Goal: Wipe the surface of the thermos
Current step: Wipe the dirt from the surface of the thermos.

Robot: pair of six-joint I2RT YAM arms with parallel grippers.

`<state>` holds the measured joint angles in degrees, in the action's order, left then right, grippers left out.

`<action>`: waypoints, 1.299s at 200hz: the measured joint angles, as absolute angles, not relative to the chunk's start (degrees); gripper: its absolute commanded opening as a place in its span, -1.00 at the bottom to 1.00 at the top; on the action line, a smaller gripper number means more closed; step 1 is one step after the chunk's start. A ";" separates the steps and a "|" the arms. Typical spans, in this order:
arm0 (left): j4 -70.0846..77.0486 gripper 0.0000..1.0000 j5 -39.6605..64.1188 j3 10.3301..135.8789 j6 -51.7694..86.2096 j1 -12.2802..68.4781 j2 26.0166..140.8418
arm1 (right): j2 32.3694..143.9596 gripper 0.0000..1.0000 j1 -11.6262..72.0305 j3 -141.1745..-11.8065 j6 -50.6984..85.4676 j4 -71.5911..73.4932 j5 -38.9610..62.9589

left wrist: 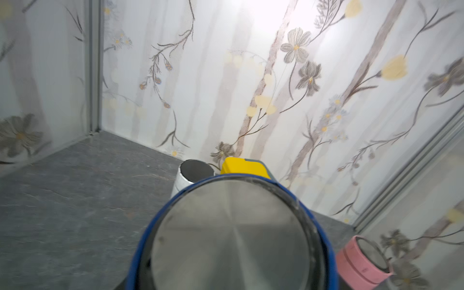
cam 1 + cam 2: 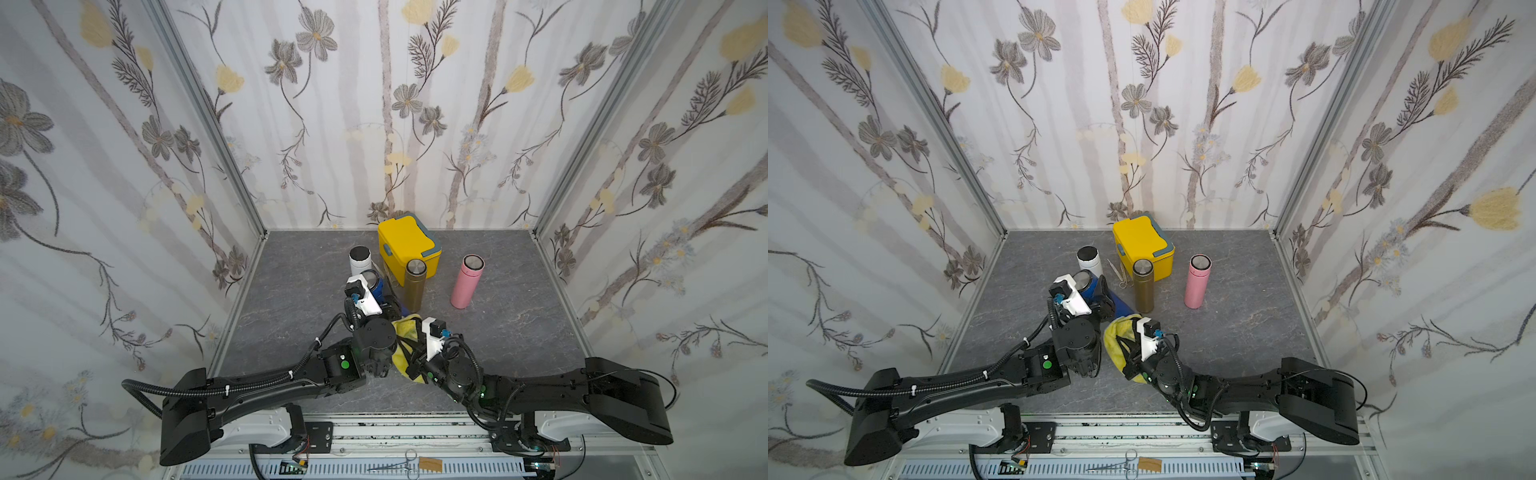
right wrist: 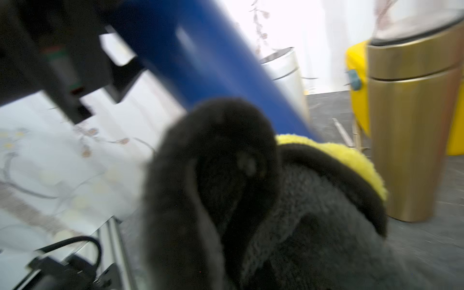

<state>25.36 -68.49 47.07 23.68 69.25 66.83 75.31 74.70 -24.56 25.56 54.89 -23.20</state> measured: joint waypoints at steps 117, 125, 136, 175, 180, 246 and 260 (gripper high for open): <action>15.33 -1.00 -74.52 51.72 41.19 69.73 67.18 | 79.09 -1.00 76.18 -25.69 24.93 52.86 -28.53; 13.45 -1.00 -74.91 52.18 42.87 69.82 67.29 | 79.26 -1.00 76.58 -27.57 24.21 52.75 -28.88; 11.22 -1.00 -75.20 52.58 44.99 69.93 67.42 | 79.81 -1.00 77.03 -30.39 23.22 53.06 -30.02; 3.14 -1.00 -76.44 54.78 51.99 69.97 67.66 | 85.10 -1.00 77.30 -34.22 20.47 59.22 -37.76; 2.31 -1.00 -76.51 55.02 52.86 70.00 67.66 | 86.06 -1.00 77.30 -34.00 20.32 59.83 -38.92; -2.31 -1.00 -76.42 55.22 58.08 70.04 66.15 | 88.77 -1.00 79.24 -24.97 18.37 69.65 -50.43; -2.37 -1.00 -76.36 55.22 58.43 70.04 66.15 | 90.04 -1.00 80.31 -27.38 15.64 72.82 -51.72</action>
<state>-2.37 -76.36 55.22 58.43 70.04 66.15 90.04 80.31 -27.38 15.64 72.82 -51.72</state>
